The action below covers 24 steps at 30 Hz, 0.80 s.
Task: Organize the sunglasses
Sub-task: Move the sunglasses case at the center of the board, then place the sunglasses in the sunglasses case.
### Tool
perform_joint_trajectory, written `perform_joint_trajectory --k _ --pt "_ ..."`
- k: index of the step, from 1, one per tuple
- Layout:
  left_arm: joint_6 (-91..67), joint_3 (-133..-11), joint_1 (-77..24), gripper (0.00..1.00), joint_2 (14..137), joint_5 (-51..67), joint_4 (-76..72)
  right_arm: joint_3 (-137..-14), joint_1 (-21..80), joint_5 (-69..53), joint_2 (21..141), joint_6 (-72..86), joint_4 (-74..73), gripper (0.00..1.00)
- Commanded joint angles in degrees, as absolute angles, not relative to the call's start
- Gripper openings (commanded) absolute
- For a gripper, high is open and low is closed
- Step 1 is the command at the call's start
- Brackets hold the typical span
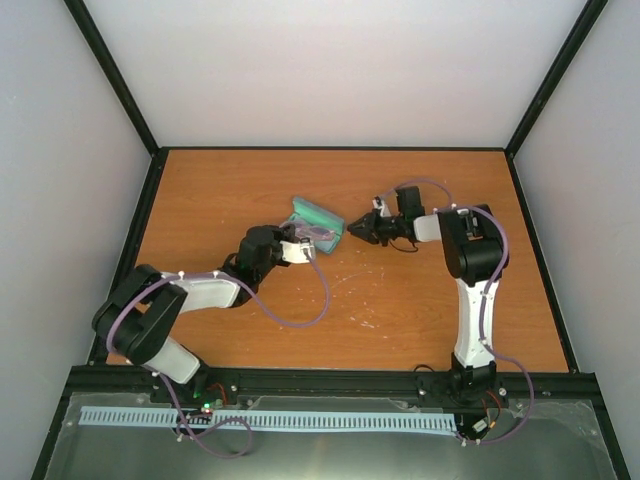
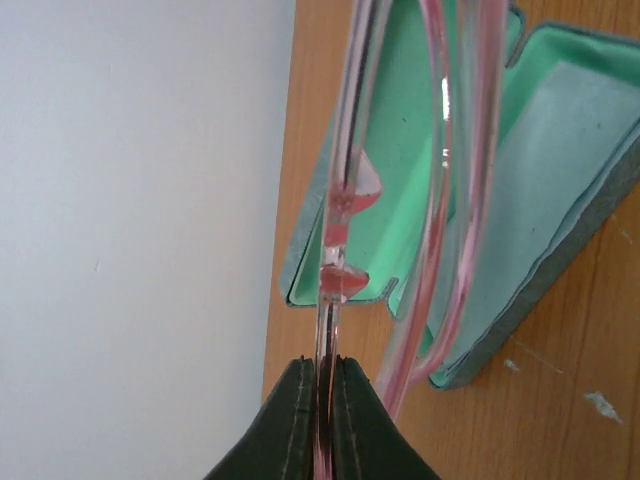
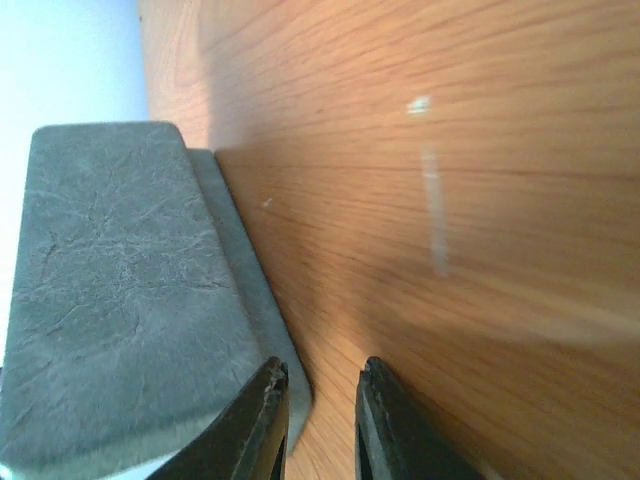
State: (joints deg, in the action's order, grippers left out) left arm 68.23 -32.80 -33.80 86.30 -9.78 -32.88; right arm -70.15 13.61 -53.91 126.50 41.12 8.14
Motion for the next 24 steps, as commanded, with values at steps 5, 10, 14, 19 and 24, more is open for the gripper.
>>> perform_joint_trajectory --k 5,10,14,19,24 --pt "81.2 -29.1 -29.2 0.01 93.4 -2.3 -56.8 -63.3 9.0 -47.2 122.0 44.3 14.4 0.20" --pt "85.9 -30.1 -26.3 0.01 97.8 1.9 -63.4 -63.2 8.5 -47.1 121.3 45.3 16.1 0.20" --pt "88.5 -30.7 -25.0 0.01 99.8 5.2 -64.8 -62.9 8.3 -47.1 121.6 46.5 17.9 0.20" --pt "89.6 -30.3 -24.7 0.01 101.4 6.9 -64.7 -62.0 7.9 -47.6 122.4 48.3 20.7 0.20" --pt "89.4 -32.4 -24.7 0.01 104.0 6.1 -63.2 -61.9 7.6 -48.0 122.9 49.3 22.2 0.20"
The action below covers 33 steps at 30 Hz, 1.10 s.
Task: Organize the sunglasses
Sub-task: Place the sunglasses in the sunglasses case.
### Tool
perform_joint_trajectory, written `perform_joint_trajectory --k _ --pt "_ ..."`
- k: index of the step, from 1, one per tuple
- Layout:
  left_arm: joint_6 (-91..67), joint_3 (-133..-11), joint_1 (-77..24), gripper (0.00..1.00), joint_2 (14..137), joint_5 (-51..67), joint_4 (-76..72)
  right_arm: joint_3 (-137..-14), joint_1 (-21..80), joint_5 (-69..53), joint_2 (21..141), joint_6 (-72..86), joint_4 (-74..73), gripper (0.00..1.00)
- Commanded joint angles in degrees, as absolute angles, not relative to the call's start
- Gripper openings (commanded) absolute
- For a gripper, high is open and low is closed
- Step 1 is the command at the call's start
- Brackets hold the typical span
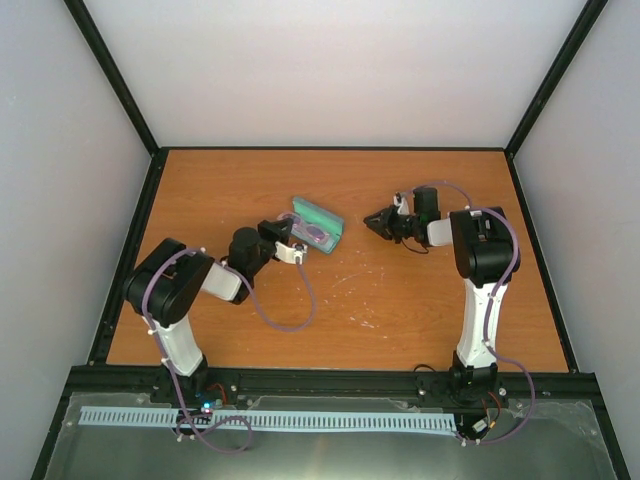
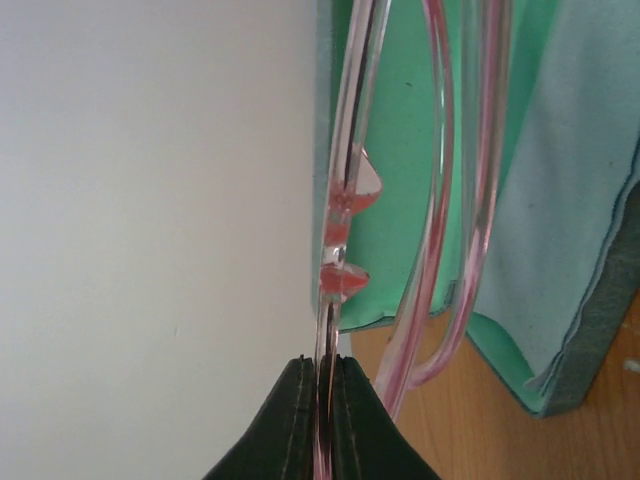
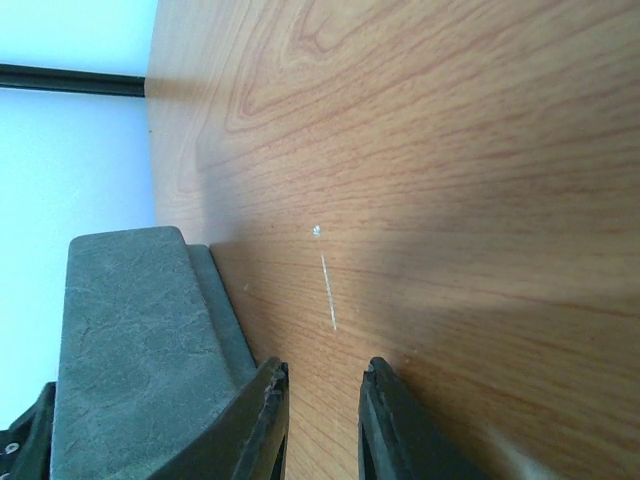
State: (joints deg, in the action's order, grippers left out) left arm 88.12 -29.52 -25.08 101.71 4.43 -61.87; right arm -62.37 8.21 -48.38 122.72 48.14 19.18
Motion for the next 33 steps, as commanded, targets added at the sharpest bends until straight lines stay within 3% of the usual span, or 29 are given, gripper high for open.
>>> perform_joint_trajectory --k 1,33 --pt "89.3 -32.9 -24.6 0.01 104.7 5.8 -63.2 -61.9 7.6 -48.1 123.1 49.5 22.5 0.20" --pt "91.0 -40.2 -23.9 0.02 116.1 4.4 -59.6 -60.8 6.5 -49.3 123.6 51.7 25.6 0.20"
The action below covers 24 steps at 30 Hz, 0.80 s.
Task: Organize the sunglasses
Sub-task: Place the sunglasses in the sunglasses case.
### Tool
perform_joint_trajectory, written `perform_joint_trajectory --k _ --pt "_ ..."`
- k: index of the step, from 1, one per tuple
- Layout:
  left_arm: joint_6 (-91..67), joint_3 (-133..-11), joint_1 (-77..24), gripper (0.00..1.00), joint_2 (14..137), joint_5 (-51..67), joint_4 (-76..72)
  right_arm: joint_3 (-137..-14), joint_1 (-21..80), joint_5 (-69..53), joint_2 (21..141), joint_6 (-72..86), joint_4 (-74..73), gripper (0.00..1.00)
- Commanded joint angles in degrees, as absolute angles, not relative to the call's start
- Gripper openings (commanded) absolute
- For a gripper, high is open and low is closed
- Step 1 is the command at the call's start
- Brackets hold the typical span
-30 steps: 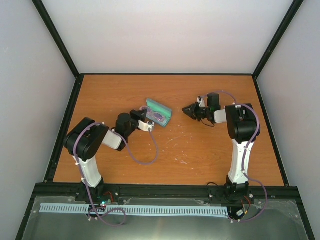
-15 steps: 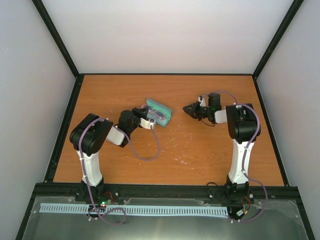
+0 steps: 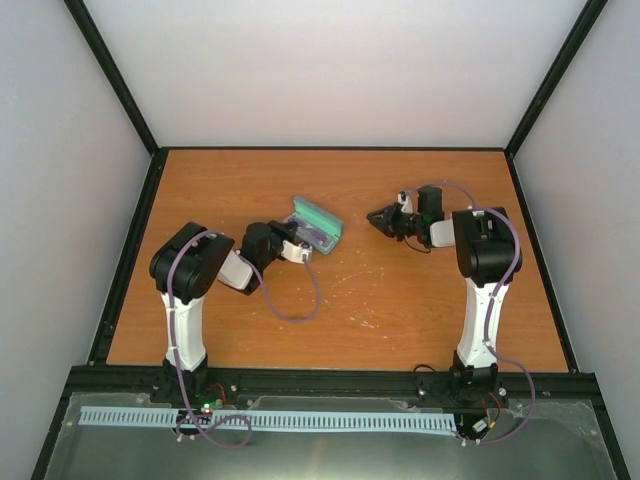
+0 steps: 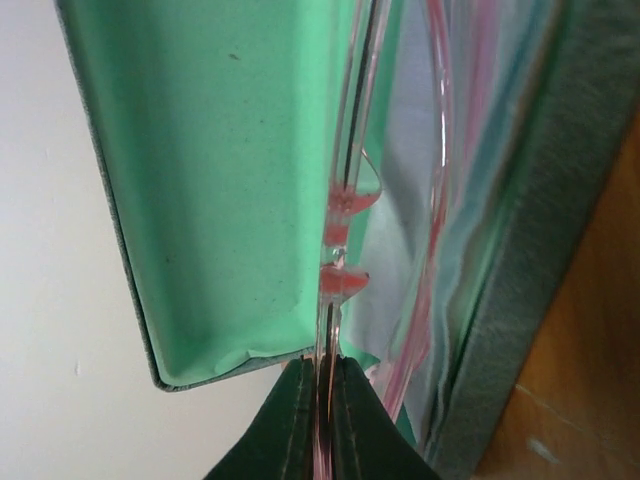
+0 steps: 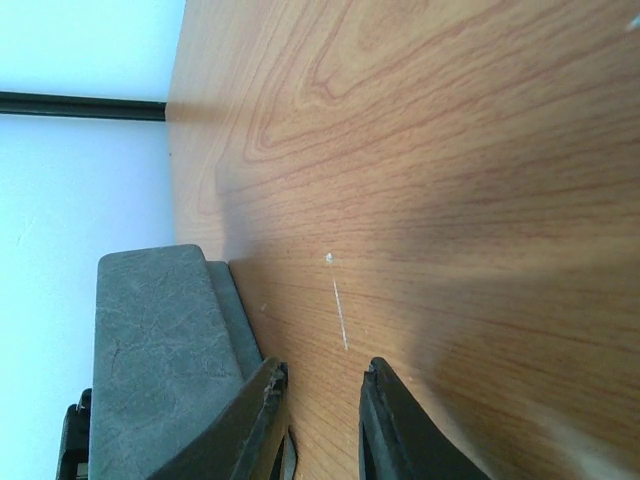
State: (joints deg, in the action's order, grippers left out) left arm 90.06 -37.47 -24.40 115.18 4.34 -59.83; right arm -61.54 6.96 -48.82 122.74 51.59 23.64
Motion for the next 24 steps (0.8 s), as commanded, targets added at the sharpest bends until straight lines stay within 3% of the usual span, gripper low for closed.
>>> perform_joint_trajectory --k 1,9,17,24 --pt "91.0 -40.5 -23.9 0.02 116.3 4.2 -59.6 -60.7 6.5 -49.3 123.6 51.8 25.8 0.20" --pt "91.5 -41.0 -23.9 0.03 116.8 4.5 -59.2 -59.6 6.5 -49.5 123.8 52.8 27.5 0.20" --pt "92.9 -38.8 -23.4 0.12 116.7 6.8 -59.9 -58.5 6.4 -49.6 123.6 52.8 28.0 0.20" --pt "95.2 -37.8 -22.4 0.13 116.2 9.4 -61.0 -58.0 6.4 -49.2 123.5 52.9 28.3 0.20"
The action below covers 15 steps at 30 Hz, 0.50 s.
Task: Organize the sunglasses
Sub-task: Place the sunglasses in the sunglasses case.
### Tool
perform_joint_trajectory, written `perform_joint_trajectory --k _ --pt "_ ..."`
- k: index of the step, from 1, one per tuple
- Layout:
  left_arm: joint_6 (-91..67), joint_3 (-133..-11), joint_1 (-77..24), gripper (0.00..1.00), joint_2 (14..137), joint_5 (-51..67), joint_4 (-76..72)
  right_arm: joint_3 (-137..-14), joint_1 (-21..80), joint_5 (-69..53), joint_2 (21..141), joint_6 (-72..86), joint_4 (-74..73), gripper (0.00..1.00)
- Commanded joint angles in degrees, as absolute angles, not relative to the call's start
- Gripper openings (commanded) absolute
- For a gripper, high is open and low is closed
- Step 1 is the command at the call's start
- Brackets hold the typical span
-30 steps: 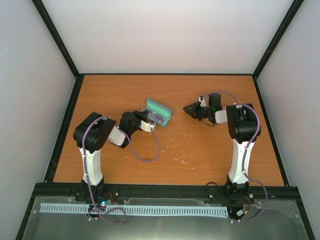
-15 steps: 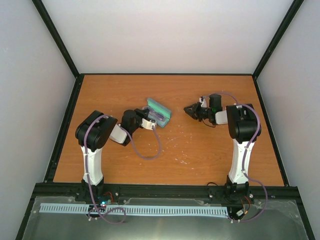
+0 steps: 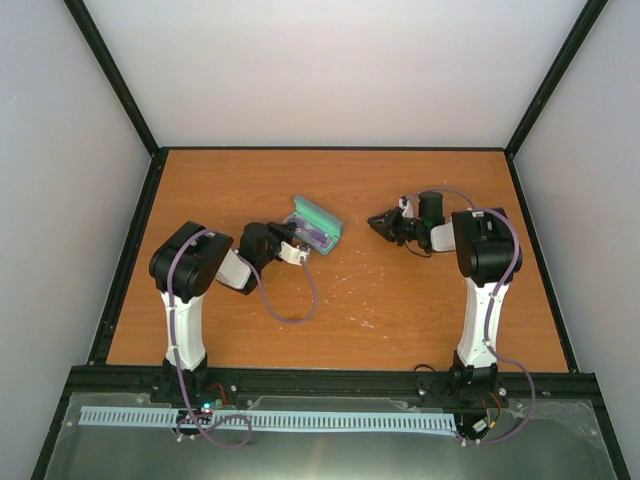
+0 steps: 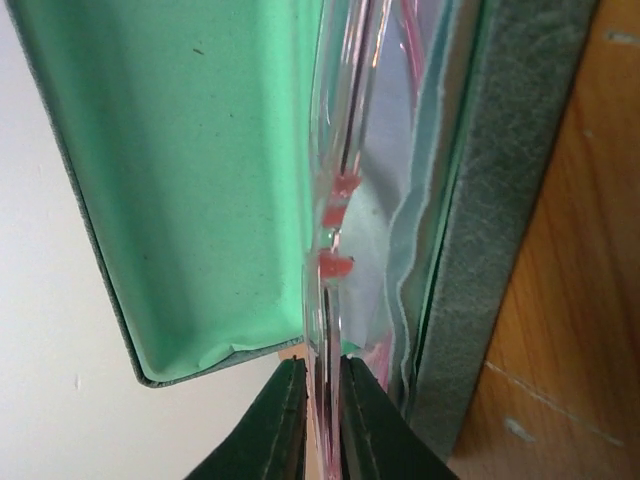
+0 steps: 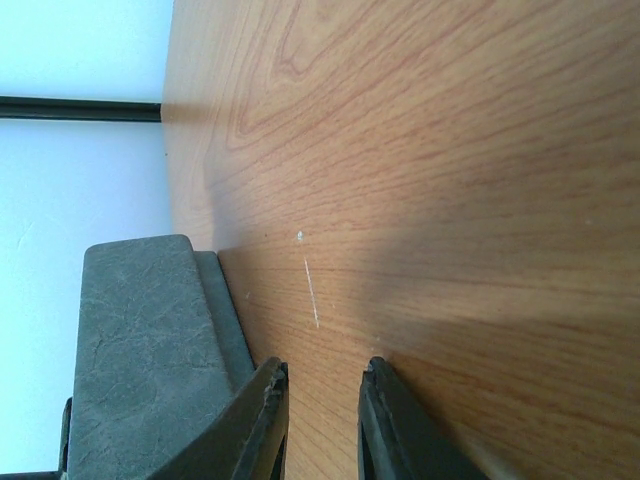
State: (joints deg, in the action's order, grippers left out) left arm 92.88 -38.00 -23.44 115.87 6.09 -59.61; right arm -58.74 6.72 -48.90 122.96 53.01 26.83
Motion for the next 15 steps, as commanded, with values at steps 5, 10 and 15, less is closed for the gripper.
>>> perform_joint_trajectory --k 5,10,15 --pt "95.3 -39.1 -22.1 0.30 116.6 9.4 -61.0 -58.0 6.4 -49.3 123.7 53.0 28.5 0.20" --pt "95.0 -39.7 -21.7 0.62 116.3 8.4 -61.1 -57.9 6.4 -49.3 123.6 53.1 28.6 0.20" --pt "93.6 -37.6 -20.9 0.68 112.6 6.8 -62.0 -57.8 6.4 -49.5 123.3 53.0 28.5 0.20"
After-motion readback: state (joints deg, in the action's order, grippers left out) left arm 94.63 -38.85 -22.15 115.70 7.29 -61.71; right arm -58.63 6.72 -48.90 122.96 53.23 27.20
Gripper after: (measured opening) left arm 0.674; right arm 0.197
